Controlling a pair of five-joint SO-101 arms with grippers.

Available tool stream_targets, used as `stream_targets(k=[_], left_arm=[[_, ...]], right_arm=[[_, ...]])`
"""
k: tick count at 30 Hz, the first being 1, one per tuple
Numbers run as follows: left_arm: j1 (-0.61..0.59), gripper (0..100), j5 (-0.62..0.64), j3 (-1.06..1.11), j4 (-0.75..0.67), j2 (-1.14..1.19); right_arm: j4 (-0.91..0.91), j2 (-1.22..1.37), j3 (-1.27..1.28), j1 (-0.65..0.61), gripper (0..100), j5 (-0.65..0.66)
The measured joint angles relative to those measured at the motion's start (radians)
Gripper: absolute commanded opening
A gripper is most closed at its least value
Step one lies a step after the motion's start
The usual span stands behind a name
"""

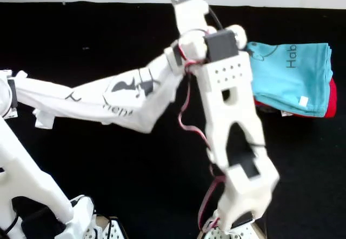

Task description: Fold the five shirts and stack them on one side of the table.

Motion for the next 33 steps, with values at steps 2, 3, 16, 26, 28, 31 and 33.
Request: stream_targets(k=[2,3,16,26,28,31,33], left_arm=[[0.002,1,0.002,0.046,0.0,-0.005],[0.002,1,0.002,0.078,0.0,-0.008],[-0.123,1,-0.012,0.468,0.0,-0.009],[-0.305,1,-0.173,0.546,0.0,-0.009],[-0.341,1,-0.195,0.546,0.0,-0.009],[-0.387,1,-0.222,0.546,0.0,-0.009],[-0.402,1,-0.229,0.546,0.0,-0.009]], right_arm=[[-0.002,-0.121,0.212,0.0,0.6,-0.003],[-0.015,-0.175,0.321,0.0,0.6,-0.003],[-0.117,-0.689,1.135,0.152,11.6,0.176],[-0.144,-0.885,1.073,0.061,27.6,0.235],[-0.19,-0.885,1.016,0.032,27.6,0.227],[-0.267,-0.824,0.924,-0.005,27.6,0.183],[-0.282,-0.753,0.864,-0.031,27.6,0.146]])
